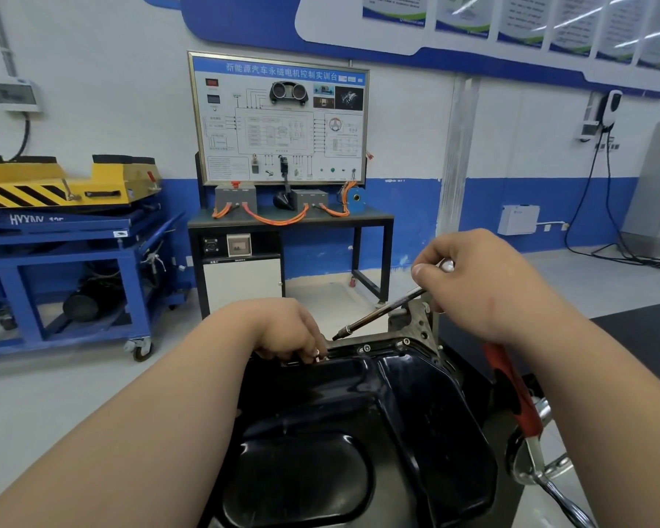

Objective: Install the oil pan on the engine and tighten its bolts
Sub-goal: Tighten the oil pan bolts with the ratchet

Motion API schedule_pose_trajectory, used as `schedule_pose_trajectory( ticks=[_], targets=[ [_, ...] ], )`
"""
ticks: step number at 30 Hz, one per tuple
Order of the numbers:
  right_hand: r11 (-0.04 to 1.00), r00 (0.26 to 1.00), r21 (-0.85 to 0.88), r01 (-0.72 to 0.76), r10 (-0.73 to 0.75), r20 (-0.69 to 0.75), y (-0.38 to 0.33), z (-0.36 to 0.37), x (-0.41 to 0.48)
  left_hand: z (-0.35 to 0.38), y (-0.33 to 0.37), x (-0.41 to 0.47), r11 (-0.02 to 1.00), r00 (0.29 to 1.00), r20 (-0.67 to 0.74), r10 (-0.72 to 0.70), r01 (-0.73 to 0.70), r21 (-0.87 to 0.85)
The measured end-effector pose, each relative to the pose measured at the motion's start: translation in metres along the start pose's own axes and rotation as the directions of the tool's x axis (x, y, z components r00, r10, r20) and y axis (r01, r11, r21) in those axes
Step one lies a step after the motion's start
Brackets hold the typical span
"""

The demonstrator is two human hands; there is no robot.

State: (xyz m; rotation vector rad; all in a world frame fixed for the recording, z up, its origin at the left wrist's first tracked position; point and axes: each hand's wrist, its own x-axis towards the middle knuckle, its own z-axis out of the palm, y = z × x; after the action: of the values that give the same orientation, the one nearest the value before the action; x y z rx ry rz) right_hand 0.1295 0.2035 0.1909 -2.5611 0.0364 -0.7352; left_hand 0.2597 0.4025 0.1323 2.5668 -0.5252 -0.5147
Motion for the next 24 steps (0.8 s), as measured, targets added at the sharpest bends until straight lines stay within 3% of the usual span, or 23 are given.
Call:
schedule_pose_trajectory(
  ticks=[3, 10, 24],
  targets=[
    [1.000, 1.000, -0.002, -0.008, 0.008, -0.003, 0.002, -0.002, -0.001, -0.001, -0.004, 0.002, 0.998, 0.999, -0.038, -0.011, 0.009, -0.057],
    [1.000, 1.000, -0.018, -0.005, 0.005, -0.010, 0.002, -0.003, -0.001, 0.004, -0.001, 0.006, 0.987, 0.988, -0.137, 0.075, -0.054, 0.152],
    [0.990, 0.993, -0.074, 0.117, -0.114, 0.040, -0.016, -0.005, -0.010, 0.007, 0.003, 0.003, 0.986, 0.995, -0.068, 0.079, -0.068, 0.151]
  ],
)
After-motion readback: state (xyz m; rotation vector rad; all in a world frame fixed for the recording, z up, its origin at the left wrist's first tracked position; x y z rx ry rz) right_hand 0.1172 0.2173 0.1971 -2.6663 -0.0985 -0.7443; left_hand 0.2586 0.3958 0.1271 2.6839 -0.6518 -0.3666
